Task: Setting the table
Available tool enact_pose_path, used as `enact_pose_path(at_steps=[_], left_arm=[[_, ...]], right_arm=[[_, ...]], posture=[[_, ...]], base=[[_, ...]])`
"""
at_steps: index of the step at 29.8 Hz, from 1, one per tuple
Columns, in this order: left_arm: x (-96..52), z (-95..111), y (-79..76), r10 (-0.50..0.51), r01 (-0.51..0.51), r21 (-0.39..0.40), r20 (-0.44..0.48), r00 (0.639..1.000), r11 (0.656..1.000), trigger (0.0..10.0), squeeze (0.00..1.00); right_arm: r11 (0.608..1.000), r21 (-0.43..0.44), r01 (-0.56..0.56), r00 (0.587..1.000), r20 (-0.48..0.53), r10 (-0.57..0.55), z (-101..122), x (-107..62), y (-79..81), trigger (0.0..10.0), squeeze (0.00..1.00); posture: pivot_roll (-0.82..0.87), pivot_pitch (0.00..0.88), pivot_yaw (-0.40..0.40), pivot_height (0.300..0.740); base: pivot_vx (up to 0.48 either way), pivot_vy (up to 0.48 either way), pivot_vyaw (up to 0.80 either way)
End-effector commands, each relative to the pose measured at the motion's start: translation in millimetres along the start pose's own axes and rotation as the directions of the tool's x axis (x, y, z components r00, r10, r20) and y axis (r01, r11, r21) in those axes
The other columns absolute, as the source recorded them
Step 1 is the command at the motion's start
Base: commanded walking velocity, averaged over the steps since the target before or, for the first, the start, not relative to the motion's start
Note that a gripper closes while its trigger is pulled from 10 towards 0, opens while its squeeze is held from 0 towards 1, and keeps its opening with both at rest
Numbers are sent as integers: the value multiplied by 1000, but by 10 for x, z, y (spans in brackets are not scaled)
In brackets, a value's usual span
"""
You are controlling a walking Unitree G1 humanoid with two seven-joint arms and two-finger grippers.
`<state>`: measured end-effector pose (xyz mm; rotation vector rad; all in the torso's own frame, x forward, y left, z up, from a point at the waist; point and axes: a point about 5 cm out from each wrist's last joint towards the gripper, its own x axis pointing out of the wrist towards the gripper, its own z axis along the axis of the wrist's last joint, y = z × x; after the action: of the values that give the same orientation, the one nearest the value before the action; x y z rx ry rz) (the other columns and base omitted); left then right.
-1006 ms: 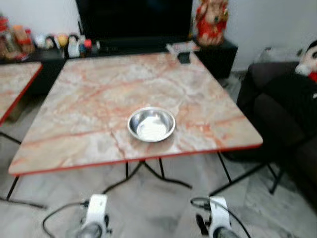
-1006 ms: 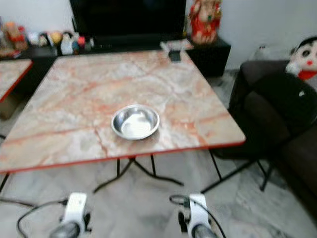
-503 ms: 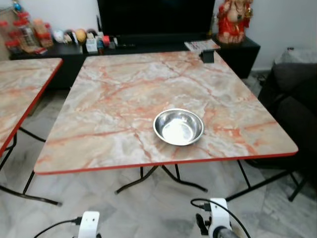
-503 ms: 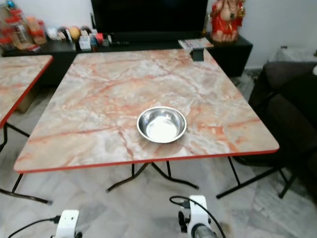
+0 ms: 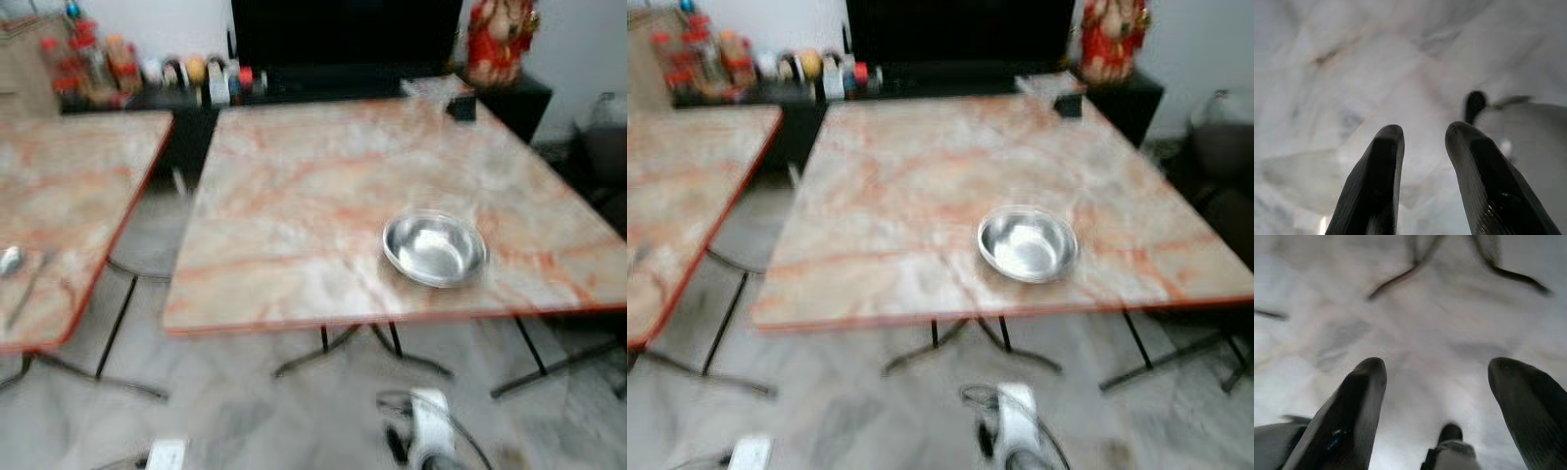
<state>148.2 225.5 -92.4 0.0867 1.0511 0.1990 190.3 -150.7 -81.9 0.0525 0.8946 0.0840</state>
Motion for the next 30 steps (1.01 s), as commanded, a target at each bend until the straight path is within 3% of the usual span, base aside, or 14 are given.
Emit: enact_pose_path(at_steps=[1, 9, 30], left_arm=[[-4, -29, -30, -1, 1, -15, -5, 1000, 1000, 10000, 0], [-18, -114, 16, 12, -13, -23, -25, 1000, 1000, 10000, 0], [18, 135, 28, -5, 4, 25, 36, 999, 1000, 10000, 0]], right_arm=[[1000, -19, 22, 1000, -3, -22, -2, -12, -88, 10000, 0], [999, 22, 26, 1000, -5, -26, -6, -10, -83, 10000, 0], [998, 52, 36, 999, -2, -36, -22, -11, -58, 10000, 0]], posture=[[1, 0, 37, 732], [8, 0, 37, 732], [-19, 0, 69, 732]], base=[[0, 394, 794], [0, 458, 198], [0, 459, 0]])
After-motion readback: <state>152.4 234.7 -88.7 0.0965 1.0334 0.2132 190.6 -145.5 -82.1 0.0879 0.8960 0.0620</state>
